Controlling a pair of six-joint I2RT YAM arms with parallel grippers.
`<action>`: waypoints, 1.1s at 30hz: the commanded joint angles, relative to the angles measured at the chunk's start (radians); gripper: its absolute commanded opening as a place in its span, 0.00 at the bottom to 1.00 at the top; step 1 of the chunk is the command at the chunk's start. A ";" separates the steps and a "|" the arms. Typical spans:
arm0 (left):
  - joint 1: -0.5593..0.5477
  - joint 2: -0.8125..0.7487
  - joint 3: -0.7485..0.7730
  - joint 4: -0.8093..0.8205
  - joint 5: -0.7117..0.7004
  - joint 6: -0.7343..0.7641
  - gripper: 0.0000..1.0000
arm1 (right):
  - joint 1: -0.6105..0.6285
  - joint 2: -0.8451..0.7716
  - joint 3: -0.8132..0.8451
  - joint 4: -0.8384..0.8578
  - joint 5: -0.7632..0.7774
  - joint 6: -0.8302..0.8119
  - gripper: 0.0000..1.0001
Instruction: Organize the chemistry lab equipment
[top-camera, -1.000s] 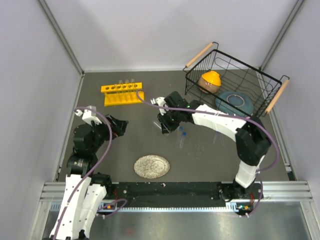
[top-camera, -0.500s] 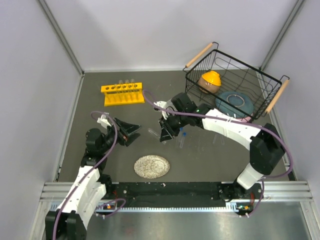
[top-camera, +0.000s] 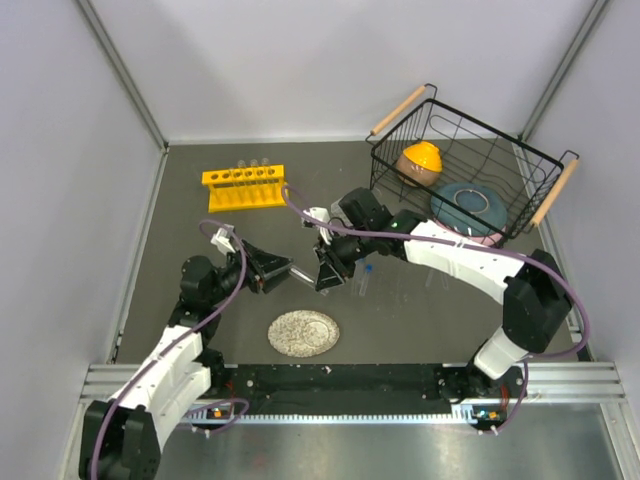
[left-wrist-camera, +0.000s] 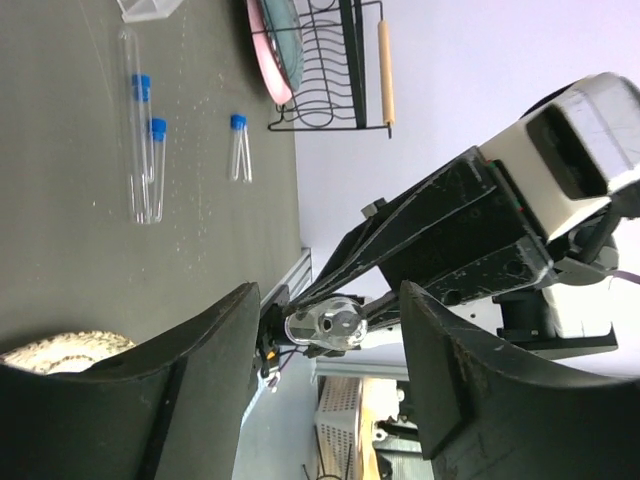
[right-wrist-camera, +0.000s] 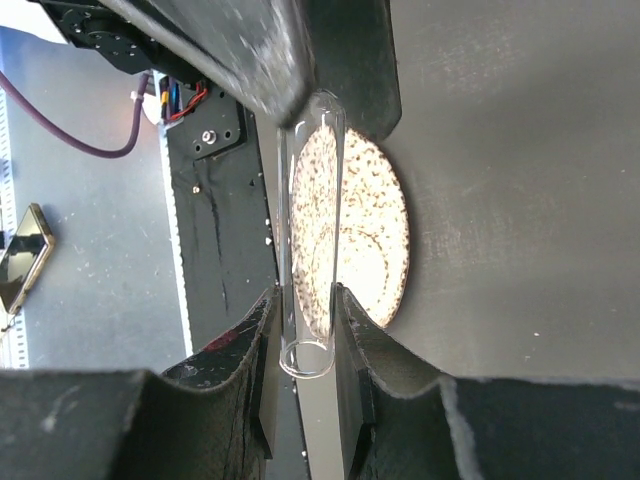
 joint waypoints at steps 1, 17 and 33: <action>-0.059 0.026 0.050 -0.015 -0.024 0.063 0.57 | 0.016 -0.039 0.001 0.035 -0.022 -0.028 0.19; -0.168 0.075 0.169 -0.239 -0.094 0.233 0.19 | 0.016 -0.034 -0.003 0.026 0.021 -0.059 0.20; -0.163 0.003 0.363 -0.683 -0.459 0.606 0.02 | 0.016 -0.089 0.000 -0.054 0.030 -0.221 0.88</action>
